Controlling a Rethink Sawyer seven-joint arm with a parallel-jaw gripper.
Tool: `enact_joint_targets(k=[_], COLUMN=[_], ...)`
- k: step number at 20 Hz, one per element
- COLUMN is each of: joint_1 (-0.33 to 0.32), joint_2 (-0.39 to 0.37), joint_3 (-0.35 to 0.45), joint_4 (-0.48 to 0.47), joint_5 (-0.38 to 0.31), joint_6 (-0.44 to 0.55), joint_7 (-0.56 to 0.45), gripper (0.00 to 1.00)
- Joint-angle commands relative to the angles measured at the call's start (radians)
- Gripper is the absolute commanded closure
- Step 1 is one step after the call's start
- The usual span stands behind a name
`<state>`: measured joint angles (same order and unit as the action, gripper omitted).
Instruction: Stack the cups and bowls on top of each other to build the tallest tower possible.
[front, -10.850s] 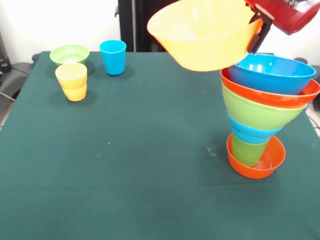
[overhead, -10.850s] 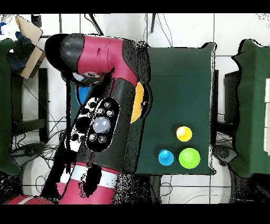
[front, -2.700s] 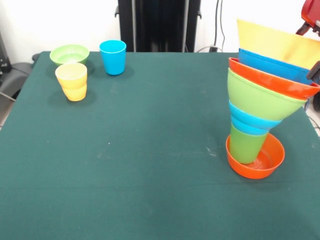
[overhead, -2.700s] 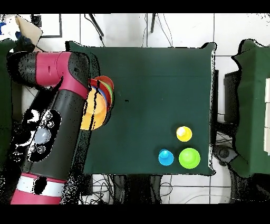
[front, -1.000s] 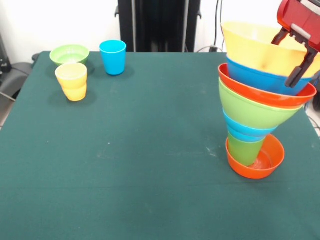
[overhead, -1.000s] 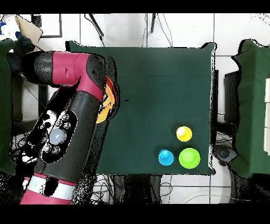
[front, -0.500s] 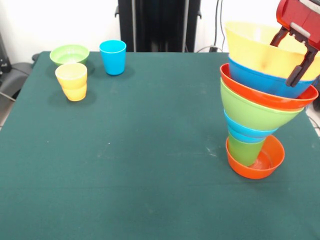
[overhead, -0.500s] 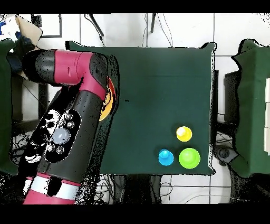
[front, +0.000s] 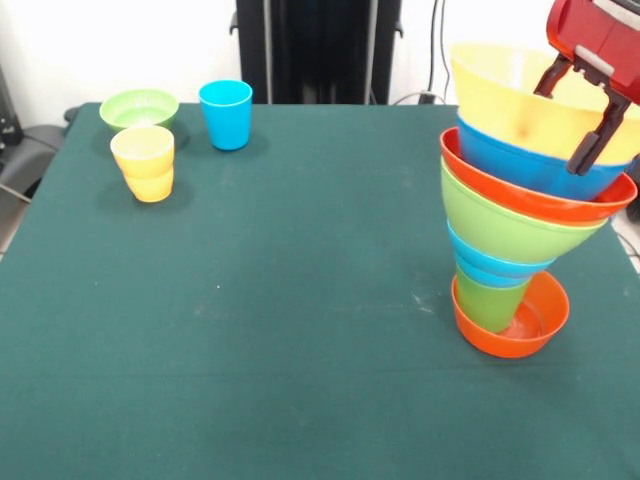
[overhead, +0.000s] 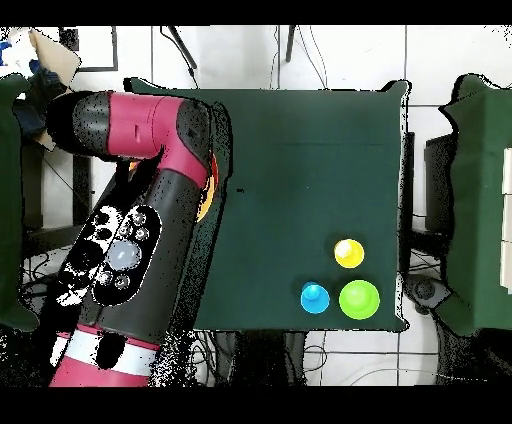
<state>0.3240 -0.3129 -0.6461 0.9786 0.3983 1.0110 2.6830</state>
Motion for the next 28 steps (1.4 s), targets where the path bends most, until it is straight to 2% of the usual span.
enact_joint_targets(k=[1, 28], joint_1=[-0.028, -0.044], joint_2=[0.006, -0.033], joint_3=[0.145, 0.162], joint_4=[0.082, 0.067], joint_5=[-0.049, -0.060], joint_6=[-0.015, 0.082], joint_7=[-0.033, -0.047], gripper=[0.00, 0.00])
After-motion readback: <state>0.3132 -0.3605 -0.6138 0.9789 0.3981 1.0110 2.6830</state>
